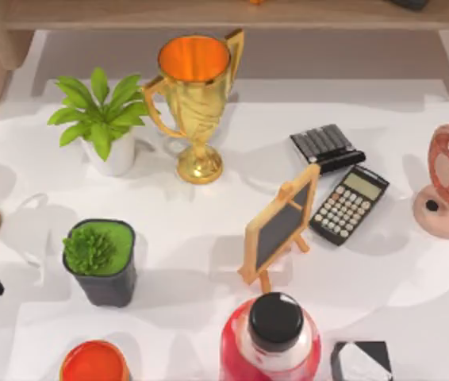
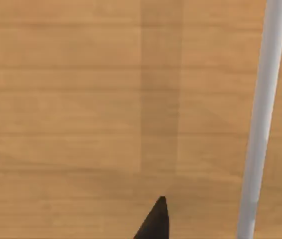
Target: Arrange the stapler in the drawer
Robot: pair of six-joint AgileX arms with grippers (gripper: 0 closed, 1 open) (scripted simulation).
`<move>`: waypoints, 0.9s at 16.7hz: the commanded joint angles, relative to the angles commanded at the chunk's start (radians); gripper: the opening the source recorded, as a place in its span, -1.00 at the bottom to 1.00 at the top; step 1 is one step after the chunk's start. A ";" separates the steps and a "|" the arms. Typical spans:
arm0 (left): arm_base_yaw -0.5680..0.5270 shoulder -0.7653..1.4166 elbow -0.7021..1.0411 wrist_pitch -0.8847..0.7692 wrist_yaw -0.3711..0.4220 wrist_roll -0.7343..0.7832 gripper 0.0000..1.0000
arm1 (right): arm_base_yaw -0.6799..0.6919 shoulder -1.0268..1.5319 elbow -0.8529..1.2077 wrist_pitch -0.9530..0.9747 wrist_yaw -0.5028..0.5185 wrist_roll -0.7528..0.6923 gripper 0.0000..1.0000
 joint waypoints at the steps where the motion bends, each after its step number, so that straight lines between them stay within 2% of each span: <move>1: 0.000 0.000 0.000 0.000 0.000 0.000 1.00 | 0.000 0.000 0.000 0.000 0.000 0.000 -0.36; 5: 0.000 0.000 0.000 0.000 0.000 0.000 1.00 | 0.000 0.000 0.000 0.000 0.000 0.000 -0.96; 15: 0.000 0.000 0.000 0.000 0.000 0.000 1.00 | -0.004 0.000 -0.004 0.000 0.000 0.002 -1.00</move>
